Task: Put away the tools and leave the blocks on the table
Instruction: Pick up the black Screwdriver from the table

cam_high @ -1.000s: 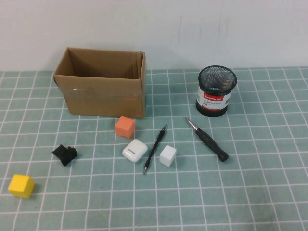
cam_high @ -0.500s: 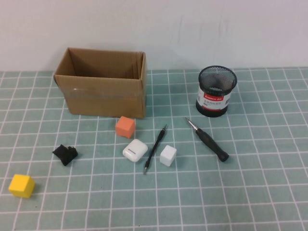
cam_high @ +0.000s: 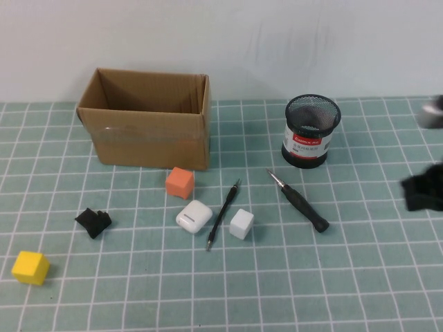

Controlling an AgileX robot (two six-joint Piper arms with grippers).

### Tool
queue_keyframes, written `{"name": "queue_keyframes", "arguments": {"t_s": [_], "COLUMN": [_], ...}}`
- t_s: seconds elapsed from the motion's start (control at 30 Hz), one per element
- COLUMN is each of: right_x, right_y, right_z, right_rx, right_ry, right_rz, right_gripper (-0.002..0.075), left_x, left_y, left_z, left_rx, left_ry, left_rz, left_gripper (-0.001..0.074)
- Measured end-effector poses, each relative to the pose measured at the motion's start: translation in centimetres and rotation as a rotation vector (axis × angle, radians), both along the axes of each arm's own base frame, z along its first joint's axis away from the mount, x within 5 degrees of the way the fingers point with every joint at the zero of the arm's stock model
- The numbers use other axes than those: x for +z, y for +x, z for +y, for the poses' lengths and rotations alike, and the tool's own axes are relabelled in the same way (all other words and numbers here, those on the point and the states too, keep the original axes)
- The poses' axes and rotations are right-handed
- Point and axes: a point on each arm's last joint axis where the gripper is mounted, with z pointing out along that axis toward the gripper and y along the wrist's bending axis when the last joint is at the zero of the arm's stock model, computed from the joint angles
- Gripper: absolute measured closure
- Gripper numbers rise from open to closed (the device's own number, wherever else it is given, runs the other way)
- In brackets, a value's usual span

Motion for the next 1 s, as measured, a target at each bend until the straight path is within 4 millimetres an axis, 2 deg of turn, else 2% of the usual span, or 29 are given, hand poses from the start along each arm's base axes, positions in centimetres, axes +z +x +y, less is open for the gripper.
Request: {"name": "queue_keyframes", "arguments": {"t_s": [0.13,0.23,0.37,0.47,0.6,0.67,0.87,1.0], "right_x": [-0.8,-1.9,-2.9,-3.3,-4.1,-4.3,-5.3,-7.1], "right_y": [4.6,7.1,9.3,10.3,10.8,10.9,11.2,11.9], "right_z": [4.0,6.9,10.5,12.3,13.0,13.1,13.4,13.6], "right_rx": [0.165,0.273,0.387,0.443,0.475,0.483,0.494,0.491], "right_ry": [-0.065,-0.116,-0.176,-0.211,-0.227,-0.230,-0.233,-0.238], "right_rz": [0.027,0.062,0.084,0.093,0.109,0.113,0.120,0.120], "right_gripper": [0.0733,0.0733,0.0733,0.0733,0.0725,0.0690,0.0411,0.0344], "left_x": [0.0,0.0,0.0,0.0,0.0,0.0,0.0,0.0], "left_y": [0.0,0.0,0.0,0.0,0.0,0.0,0.0,0.0], "left_z": [0.0,0.0,0.0,0.0,0.0,0.0,0.0,0.0], "left_rx": [0.000,0.000,0.000,0.000,0.000,0.000,0.000,0.000], "left_ry": [0.000,0.000,0.000,0.000,0.000,0.000,0.000,0.000], "left_rz": [0.000,0.000,0.000,0.000,0.000,0.000,0.000,0.000], "left_gripper": [0.0735,0.0735,0.0735,0.0735,0.0735,0.0735,0.0735,0.0735]}}
